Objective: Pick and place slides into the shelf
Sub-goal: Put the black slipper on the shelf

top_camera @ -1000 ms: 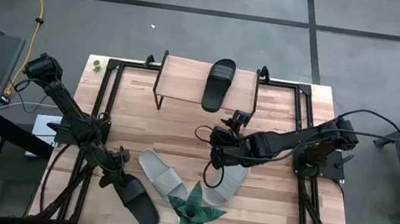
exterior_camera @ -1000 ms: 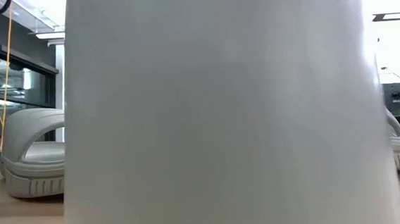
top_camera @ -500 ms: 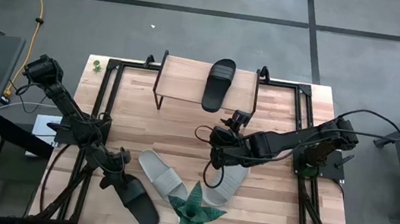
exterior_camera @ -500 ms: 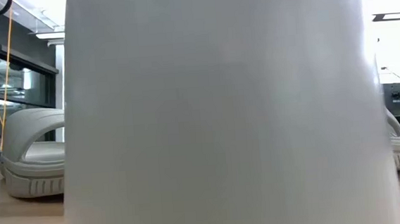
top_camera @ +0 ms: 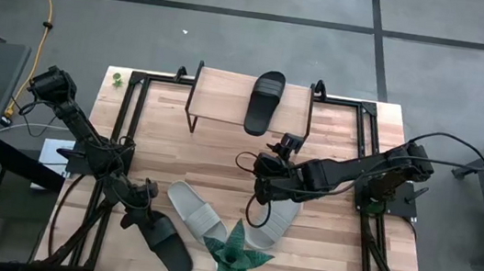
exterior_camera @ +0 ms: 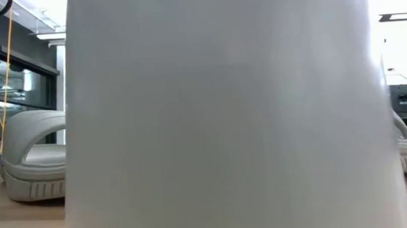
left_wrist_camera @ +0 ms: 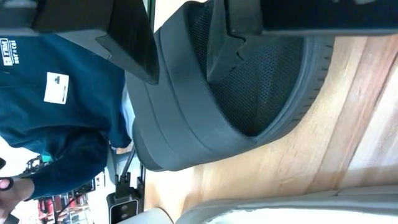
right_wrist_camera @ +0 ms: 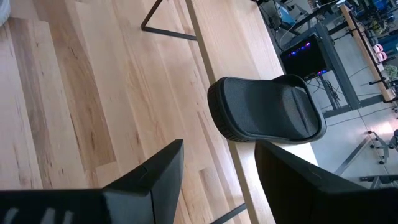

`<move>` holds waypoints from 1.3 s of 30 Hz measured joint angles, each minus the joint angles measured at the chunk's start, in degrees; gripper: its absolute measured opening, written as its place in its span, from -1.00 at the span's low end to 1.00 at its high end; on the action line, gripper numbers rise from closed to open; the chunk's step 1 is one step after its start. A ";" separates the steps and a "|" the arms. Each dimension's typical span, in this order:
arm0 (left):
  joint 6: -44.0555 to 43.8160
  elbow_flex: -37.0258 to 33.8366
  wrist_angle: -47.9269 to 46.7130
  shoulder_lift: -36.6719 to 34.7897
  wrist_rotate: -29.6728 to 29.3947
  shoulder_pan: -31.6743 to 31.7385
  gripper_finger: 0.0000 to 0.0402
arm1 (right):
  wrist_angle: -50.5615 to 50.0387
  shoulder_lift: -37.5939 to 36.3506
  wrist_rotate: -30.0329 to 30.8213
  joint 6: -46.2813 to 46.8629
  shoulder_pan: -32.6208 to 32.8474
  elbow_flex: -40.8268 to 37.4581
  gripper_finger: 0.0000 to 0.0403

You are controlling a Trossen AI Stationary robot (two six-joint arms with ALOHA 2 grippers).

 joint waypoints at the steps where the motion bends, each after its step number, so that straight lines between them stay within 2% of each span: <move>1: 0.00 0.00 -0.01 0.00 -0.16 0.00 -0.38 | 0.00 0.00 0.00 -0.02 0.00 0.00 -0.05; 9: -1.46 0.00 1.27 3.94 -0.23 0.02 -0.38 | 0.07 0.00 0.00 -0.02 0.00 0.00 -0.05; 20: -0.09 0.02 9.35 8.94 0.66 0.02 -0.38 | 0.11 0.00 0.00 -0.02 0.00 -0.02 -0.05; 36: 0.04 0.02 11.44 9.97 0.66 0.02 -0.38 | 0.33 0.00 0.00 -0.04 0.00 -0.02 -0.05; 39: 0.04 0.02 11.43 9.97 0.60 0.02 -0.44 | 0.33 0.00 0.00 -0.04 0.00 -0.02 -0.05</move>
